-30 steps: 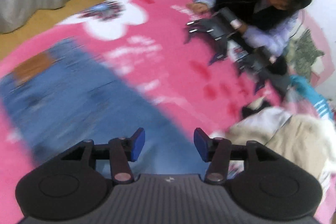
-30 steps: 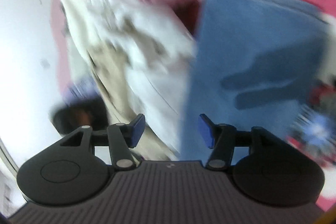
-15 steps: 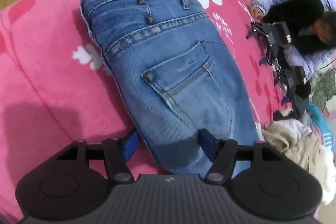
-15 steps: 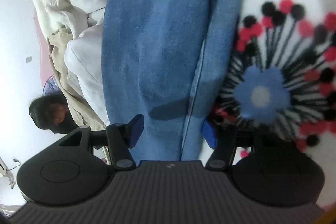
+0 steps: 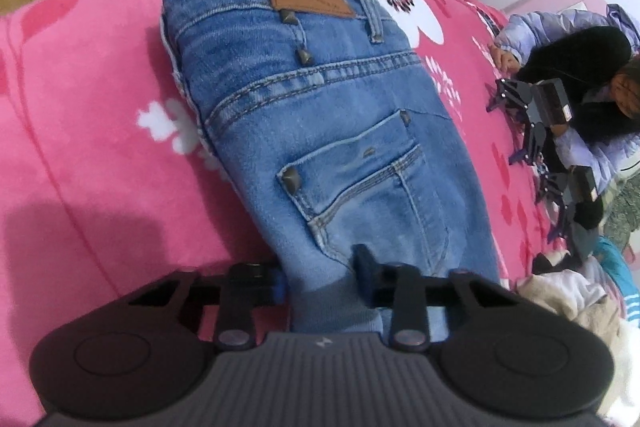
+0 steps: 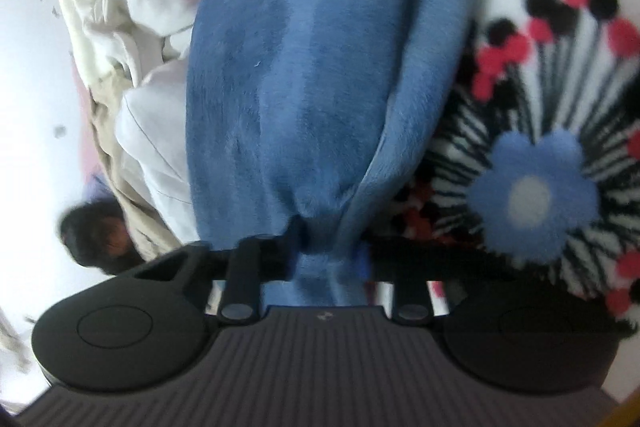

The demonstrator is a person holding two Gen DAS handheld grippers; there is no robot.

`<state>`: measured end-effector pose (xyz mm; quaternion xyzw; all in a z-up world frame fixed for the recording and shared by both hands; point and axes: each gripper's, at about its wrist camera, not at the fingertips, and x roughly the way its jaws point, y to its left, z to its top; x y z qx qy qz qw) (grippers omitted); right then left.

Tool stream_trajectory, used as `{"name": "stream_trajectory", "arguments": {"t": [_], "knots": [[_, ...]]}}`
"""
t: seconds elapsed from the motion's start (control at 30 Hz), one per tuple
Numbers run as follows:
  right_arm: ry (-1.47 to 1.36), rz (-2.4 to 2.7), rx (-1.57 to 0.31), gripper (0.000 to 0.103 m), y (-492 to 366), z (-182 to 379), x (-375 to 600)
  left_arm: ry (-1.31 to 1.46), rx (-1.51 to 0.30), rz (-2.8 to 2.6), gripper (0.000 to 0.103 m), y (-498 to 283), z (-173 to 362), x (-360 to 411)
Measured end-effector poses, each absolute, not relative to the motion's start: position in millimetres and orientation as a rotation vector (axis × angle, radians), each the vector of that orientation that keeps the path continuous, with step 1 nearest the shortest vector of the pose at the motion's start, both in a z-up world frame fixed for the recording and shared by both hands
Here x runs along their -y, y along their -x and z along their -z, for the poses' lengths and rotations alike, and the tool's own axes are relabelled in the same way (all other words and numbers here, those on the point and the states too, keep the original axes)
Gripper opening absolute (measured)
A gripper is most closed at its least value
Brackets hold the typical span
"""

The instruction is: Fold clothes

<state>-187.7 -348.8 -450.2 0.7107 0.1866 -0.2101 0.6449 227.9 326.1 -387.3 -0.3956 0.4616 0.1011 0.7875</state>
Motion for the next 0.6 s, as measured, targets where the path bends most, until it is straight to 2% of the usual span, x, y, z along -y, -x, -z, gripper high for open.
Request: {"name": "stream_trajectory", "arguments": {"t": [0.07,0.33,0.47,0.6], "knots": [[-1.538,0.496,-0.467,0.007,178,439,345,0.82,-0.995,-0.235,0.018,-229,377,-323],[-1.437,0.461,-0.491,0.006,174,390,330,0.738,-0.983,-0.212,0.015,-211,320,-321],[-1.403,0.458,-0.496,0.006,202,359,325,0.72,-1.017,-0.183,0.015,-174,305,-322],[-1.335,0.49,-0.567,0.006,268,326,319,0.676,-1.094,-0.172,0.015,-118,309,-319]]}}
